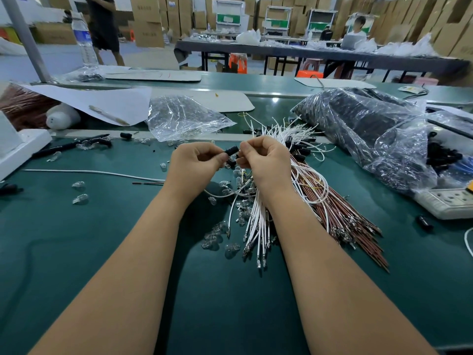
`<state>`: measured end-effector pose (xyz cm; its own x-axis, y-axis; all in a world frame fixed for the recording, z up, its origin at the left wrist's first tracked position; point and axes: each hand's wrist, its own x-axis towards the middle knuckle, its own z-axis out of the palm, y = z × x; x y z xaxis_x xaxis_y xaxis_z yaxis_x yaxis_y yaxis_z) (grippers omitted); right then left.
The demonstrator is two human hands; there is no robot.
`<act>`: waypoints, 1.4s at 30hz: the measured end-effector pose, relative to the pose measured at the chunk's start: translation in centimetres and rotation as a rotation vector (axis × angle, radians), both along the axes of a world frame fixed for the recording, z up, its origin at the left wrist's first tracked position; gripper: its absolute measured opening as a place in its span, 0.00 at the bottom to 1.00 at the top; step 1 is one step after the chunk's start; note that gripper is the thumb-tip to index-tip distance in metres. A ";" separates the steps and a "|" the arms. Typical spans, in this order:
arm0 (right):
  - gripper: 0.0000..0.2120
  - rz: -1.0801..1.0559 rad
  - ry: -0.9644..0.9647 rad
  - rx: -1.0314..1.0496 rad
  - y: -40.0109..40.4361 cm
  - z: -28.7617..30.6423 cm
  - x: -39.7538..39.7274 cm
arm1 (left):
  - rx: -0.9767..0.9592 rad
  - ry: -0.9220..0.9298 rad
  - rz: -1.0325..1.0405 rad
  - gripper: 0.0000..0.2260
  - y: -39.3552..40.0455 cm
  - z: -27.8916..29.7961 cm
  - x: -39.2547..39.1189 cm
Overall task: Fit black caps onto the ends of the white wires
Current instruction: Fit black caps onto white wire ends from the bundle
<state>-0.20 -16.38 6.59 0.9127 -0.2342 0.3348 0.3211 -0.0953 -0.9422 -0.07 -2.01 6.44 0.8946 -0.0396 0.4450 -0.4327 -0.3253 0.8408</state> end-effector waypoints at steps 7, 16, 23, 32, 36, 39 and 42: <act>0.08 0.019 -0.011 -0.021 0.1 0.2 -0.2 | -0.024 0.052 -0.016 0.09 0.1 -0.3 0.4; 0.08 -0.107 -0.012 -0.034 -0.4 -0.2 0.2 | 0.062 0.051 -0.018 0.04 0.4 -0.4 0.4; 0.09 0.015 0.042 -0.128 0.1 -0.2 0.1 | 0.054 0.024 -0.026 0.05 0.2 -0.2 0.2; 0.03 -0.068 -0.042 -0.297 0.5 -0.3 0.1 | -0.034 0.048 0.028 0.07 0.1 -0.2 0.3; 0.05 -0.078 -0.076 -0.366 0.8 -0.3 -0.1 | -0.037 0.087 -0.015 0.04 -0.1 0.0 0.1; 0.05 -0.113 -0.107 -0.364 0.7 -0.3 -0.3 | -0.061 0.093 -0.013 0.04 -0.1 0.0 0.1; 0.06 -0.076 -0.108 -0.330 0.8 -0.2 -0.4 | -0.090 0.075 0.003 0.02 0.0 0.1 0.1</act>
<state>-0.61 -15.57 6.35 0.8522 -0.1635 0.4970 0.3972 -0.4162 -0.8179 0.02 -2.03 6.55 0.9256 0.0001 0.3785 -0.3666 -0.2484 0.8966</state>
